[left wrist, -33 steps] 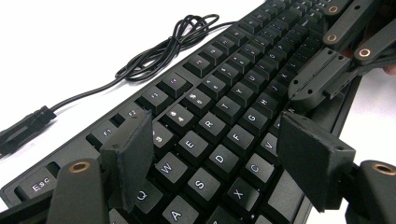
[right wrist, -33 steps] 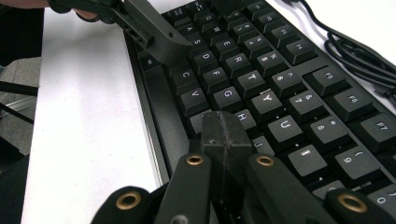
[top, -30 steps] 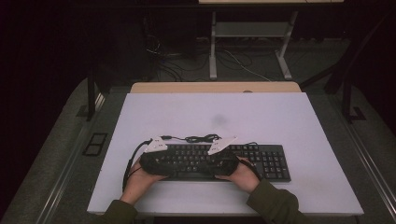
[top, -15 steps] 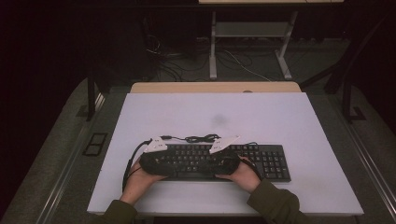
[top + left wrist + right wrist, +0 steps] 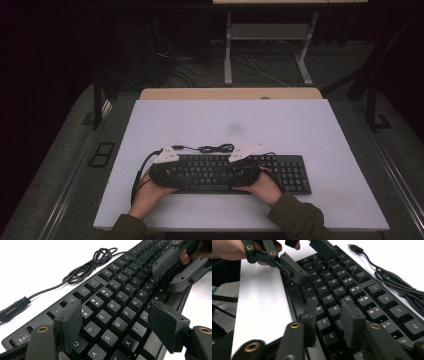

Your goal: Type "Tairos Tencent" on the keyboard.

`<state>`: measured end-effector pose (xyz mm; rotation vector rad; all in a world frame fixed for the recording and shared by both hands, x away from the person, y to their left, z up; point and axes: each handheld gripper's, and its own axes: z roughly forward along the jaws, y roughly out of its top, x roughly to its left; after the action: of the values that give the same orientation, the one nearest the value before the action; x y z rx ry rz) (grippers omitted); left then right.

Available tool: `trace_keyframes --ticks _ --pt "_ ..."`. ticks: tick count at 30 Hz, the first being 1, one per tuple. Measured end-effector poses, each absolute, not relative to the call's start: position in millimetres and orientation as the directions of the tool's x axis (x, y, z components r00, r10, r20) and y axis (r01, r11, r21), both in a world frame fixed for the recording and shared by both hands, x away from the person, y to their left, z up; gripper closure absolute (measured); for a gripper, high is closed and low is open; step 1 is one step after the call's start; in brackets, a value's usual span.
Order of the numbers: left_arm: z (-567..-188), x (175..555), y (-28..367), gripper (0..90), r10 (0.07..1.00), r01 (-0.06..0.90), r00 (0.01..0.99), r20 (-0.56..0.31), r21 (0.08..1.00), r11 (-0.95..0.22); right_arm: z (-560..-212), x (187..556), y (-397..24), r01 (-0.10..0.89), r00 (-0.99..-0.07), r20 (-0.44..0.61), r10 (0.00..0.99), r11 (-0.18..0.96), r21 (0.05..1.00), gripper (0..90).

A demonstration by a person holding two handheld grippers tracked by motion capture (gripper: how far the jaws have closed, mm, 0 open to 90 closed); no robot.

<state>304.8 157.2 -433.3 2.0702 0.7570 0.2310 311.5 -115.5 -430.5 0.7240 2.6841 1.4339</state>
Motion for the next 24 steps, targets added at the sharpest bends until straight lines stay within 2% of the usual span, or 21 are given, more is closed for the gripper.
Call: trace_keyframes --ticks 6,15,19,24 --pt "-432.1 304.5 157.6 27.1 0.594 0.428 0.796 -0.117 0.802 -0.415 -427.2 312.5 -122.5 0.395 -0.885 0.202 0.419 0.446 0.803 51.0" --pt "-429.9 302.8 157.4 30.3 0.588 0.434 0.799 -0.128 0.8 -0.415 -424.9 315.3 -132.5 0.399 -0.877 0.205 0.435 0.419 0.815 42.6" --pt "-429.0 302.1 157.3 34.2 0.579 0.433 0.805 -0.133 0.798 -0.419 -424.5 316.7 -137.4 0.405 -0.87 0.207 0.447 0.41 0.817 39.5" --pt "-427.4 300.7 157.0 44.4 0.566 0.427 0.813 -0.133 0.797 -0.427 -424.4 318.6 -144.1 0.41 -0.863 0.206 0.462 0.401 0.819 36.5"
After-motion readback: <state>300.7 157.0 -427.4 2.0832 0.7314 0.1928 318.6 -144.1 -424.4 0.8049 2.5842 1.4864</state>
